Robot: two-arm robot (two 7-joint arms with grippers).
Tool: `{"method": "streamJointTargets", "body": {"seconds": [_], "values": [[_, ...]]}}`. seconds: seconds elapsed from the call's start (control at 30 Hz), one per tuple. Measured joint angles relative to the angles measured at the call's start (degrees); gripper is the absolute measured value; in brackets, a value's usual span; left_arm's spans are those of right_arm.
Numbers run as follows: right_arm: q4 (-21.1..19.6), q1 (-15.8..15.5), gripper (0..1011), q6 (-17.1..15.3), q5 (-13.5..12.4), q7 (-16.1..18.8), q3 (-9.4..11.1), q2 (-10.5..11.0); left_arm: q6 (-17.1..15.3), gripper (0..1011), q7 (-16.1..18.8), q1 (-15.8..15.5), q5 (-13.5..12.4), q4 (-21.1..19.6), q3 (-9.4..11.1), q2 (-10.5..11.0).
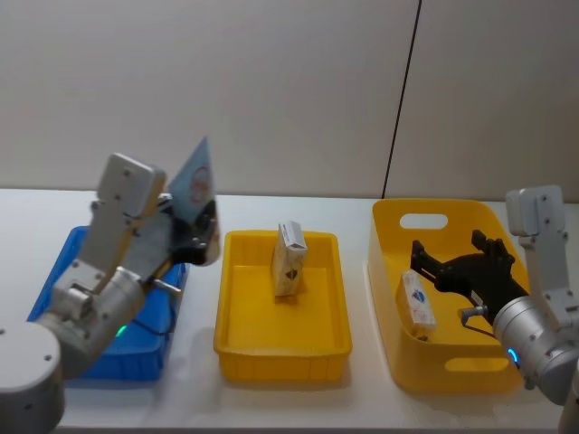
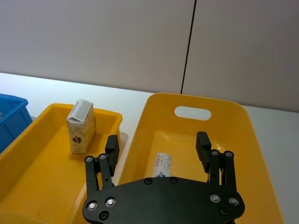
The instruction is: Bimanual collaborative sorting of washing and personal care products
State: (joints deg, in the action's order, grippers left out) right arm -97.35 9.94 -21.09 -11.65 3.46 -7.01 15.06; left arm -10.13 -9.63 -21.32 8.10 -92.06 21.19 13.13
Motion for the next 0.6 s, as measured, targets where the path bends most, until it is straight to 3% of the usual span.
{"method": "streamJointTargets", "body": {"seconds": [0.2, 0.6], "values": [[0.0, 0.0, 1004, 0.0, 0.0, 0.0, 0.0, 0.0, 2.4, 290, -3.0, -1.7, -0.1, 1.7, 2.1, -1.4], [0.0, 0.0, 1004, 0.0, 0.0, 0.0, 0.0, 0.0, 5.5, 289, -6.5, -3.7, -0.5, 4.1, 4.5, -3.3]]}}
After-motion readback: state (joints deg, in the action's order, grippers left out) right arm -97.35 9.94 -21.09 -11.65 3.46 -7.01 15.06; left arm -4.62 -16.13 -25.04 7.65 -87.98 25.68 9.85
